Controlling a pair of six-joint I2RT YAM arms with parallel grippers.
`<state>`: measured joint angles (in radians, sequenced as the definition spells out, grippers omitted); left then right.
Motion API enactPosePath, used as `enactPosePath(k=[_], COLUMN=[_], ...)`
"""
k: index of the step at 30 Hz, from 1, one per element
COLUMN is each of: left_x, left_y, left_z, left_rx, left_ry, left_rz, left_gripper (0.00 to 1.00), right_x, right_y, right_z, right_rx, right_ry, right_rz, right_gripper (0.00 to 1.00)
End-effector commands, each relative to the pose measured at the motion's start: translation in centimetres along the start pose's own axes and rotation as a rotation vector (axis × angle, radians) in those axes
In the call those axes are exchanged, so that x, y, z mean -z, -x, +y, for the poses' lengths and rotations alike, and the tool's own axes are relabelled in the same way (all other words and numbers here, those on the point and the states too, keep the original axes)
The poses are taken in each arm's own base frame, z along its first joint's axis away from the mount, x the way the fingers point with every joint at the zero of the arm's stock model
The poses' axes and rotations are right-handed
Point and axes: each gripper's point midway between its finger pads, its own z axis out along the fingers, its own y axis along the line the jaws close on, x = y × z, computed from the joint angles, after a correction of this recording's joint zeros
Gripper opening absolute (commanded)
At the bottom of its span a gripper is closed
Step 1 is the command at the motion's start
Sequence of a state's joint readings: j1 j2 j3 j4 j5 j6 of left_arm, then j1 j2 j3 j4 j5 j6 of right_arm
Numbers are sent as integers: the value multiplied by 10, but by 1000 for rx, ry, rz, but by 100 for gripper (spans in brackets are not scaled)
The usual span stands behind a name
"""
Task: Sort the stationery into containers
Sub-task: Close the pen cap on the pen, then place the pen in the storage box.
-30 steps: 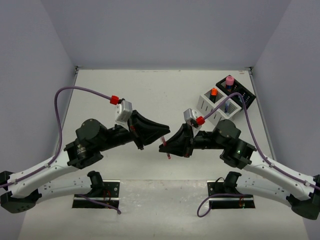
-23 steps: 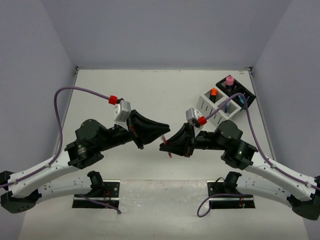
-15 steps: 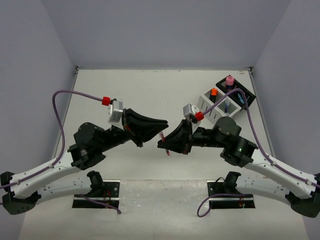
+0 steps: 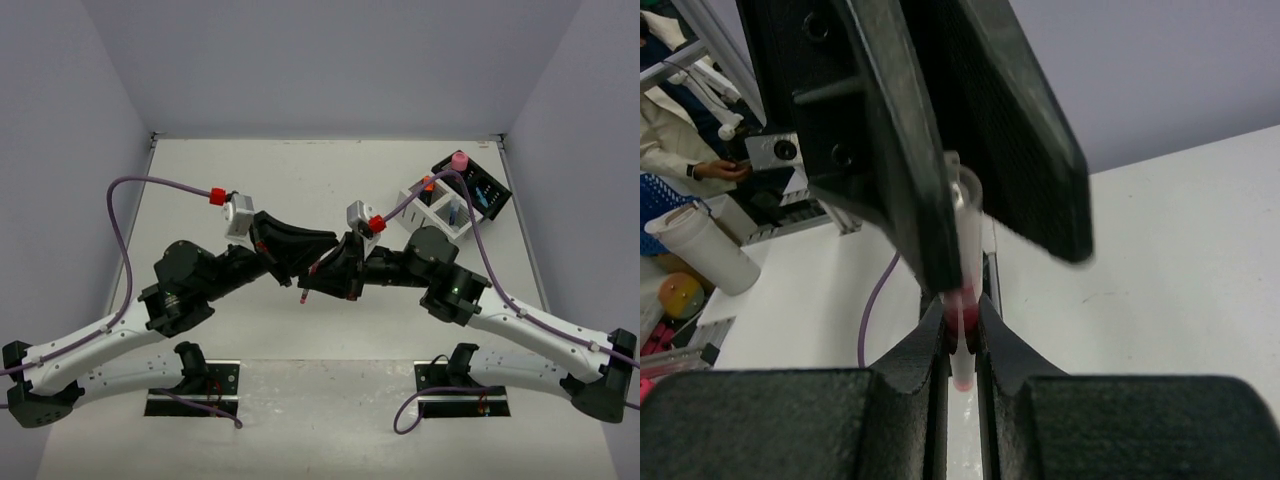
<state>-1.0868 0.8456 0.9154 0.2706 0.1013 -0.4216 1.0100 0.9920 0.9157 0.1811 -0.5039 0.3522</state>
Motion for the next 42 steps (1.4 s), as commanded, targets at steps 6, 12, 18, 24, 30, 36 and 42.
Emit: enactPosePath(k=[6, 12, 18, 24, 30, 36, 42], left_x=[1, 39, 117, 192, 220, 214, 214], left_y=[-1, 48, 41, -18, -62, -83, -90], left_z=[-11, 49, 117, 146, 166, 171, 173], left_rx=[7, 39, 10, -123, -214, -209, -210], left_ry=[-14, 413, 911, 1197, 1257, 1176, 1182], left_rz=[73, -74, -33, 326, 430, 402, 428], left_gripper=[22, 100, 100, 100, 100, 100, 100], right_x=[-2, 25, 103, 242, 328, 350, 355], right_y=[22, -4, 0, 22, 16, 4, -26], right_z=[-37, -93, -171, -246, -285, -318, -339], right_rx=[17, -9, 31, 20, -63, -115, -165], right_ry=[-175, -480, -956, -1519, -1820, -1947, -2002], right_rz=[-137, -104, -134, -219, -259, -220, -139], right_gripper=[0, 0, 0, 0, 0, 0, 2])
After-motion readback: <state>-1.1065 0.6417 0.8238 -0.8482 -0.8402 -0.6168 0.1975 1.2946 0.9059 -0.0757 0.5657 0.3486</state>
